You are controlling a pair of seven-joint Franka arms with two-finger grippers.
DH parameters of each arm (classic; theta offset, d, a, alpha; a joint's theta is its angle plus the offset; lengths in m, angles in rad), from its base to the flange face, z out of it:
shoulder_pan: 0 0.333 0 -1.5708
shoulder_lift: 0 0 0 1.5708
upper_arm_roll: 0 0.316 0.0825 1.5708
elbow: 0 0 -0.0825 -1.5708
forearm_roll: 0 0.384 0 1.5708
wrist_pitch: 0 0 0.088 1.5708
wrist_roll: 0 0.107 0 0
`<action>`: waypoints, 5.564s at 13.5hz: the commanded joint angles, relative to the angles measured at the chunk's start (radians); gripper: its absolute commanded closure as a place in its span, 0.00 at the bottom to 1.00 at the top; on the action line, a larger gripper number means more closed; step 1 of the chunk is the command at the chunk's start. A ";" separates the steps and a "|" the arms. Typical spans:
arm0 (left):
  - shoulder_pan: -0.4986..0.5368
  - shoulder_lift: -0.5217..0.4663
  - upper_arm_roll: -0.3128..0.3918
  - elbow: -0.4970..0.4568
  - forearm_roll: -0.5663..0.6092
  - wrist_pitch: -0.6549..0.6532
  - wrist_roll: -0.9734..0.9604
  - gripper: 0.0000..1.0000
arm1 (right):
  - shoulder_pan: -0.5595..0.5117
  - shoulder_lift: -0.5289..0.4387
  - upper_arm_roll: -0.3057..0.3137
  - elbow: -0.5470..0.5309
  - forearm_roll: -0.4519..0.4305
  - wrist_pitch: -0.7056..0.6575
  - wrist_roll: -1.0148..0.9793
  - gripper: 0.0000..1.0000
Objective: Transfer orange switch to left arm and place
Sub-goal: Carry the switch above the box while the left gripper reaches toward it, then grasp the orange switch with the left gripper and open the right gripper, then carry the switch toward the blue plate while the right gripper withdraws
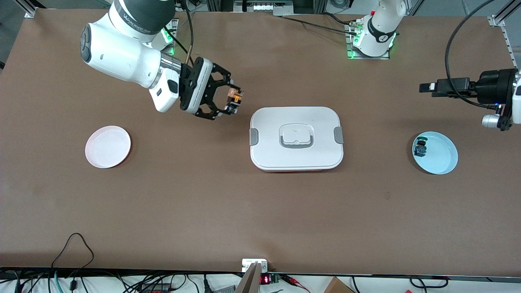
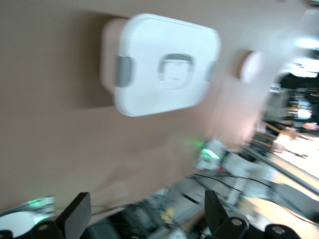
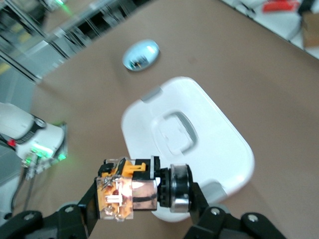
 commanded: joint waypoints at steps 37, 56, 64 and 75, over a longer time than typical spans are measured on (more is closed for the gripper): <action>0.026 -0.169 -0.530 -0.421 -0.661 0.546 0.053 0.11 | 0.268 0.149 -0.001 0.079 0.995 0.217 -0.831 1.00; 0.112 -0.197 -0.516 -0.421 -0.582 0.410 0.036 1.00 | 0.238 0.133 -0.004 0.056 1.003 0.233 -0.802 0.00; 0.413 -0.182 -0.516 -0.318 0.115 0.140 0.088 1.00 | 0.164 0.069 -0.044 -0.041 0.991 0.183 -0.802 0.00; 0.487 0.102 -0.512 -0.326 1.147 0.467 0.194 1.00 | 0.077 0.055 -0.272 -0.078 0.661 -0.266 -0.706 0.00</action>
